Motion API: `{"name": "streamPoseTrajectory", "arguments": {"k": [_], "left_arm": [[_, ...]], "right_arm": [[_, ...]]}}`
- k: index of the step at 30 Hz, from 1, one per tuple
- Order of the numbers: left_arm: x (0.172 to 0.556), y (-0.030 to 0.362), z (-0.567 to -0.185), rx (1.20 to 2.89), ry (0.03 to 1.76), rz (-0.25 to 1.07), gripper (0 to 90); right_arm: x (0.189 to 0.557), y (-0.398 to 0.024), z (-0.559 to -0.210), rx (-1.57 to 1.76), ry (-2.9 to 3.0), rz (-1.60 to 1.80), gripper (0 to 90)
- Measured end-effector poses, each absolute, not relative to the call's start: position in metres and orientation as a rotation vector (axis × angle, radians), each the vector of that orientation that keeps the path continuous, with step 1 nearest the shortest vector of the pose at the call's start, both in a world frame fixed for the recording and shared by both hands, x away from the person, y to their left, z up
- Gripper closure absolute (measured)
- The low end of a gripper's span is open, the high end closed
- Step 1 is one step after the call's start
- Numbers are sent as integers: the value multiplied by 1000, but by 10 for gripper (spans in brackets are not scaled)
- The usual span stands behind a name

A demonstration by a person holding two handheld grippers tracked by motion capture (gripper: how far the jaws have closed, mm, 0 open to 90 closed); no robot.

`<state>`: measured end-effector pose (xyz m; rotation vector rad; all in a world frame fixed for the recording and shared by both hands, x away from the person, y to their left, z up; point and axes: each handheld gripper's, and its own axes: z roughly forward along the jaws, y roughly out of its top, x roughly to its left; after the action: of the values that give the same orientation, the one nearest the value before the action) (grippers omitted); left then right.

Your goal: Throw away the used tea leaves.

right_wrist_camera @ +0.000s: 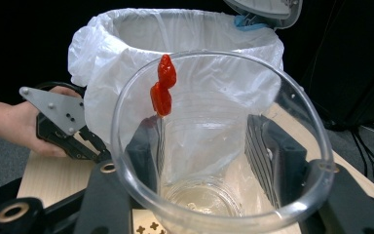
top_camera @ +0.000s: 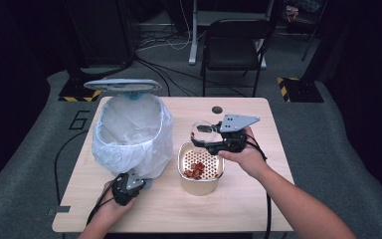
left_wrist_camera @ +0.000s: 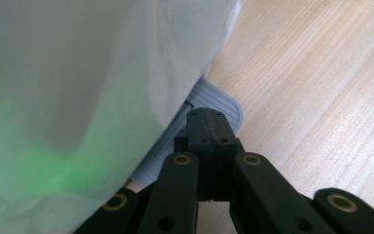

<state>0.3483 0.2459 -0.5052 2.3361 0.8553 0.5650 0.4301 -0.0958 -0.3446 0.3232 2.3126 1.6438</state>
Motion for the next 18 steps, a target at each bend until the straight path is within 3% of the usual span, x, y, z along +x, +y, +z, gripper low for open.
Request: {"name": "streamPoseTrajectory", "arguments": {"k": [18], "left_arm": [[349, 245, -506, 2330, 863, 573, 900]], "right_arm": [[430, -85, -301, 387, 2326, 1614, 491]]}}
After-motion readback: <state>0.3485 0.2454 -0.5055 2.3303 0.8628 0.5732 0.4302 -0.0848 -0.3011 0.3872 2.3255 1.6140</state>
